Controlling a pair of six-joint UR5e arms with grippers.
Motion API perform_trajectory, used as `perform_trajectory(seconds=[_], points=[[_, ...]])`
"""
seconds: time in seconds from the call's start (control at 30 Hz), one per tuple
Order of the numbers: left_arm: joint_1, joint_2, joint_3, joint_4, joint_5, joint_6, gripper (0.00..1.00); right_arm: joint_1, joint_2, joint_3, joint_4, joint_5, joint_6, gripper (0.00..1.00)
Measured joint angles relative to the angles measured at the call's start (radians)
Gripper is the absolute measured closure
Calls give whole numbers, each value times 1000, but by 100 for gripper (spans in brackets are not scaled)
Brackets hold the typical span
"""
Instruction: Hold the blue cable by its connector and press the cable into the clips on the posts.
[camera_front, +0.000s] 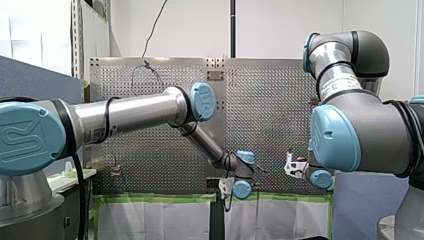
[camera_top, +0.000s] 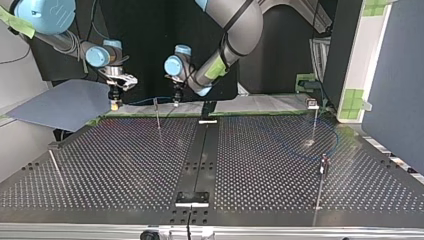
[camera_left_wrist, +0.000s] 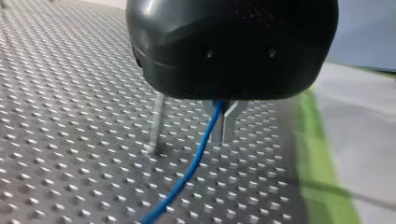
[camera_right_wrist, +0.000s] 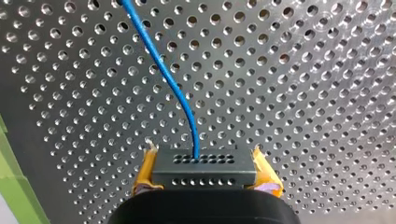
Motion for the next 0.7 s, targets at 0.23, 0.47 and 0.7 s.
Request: perform_trajectory(seconds=[0.23,0.47,0.7], points=[[2,-12,44,-47,3,-5,100,1,2,-21,3,-7,2,100],[3,1,88,-61,10,-5,100,-2,4,-42,6,-18,4,100],[11,22,121,-66,4,-5,100,-8,7,-66,8,-22,15,100]])
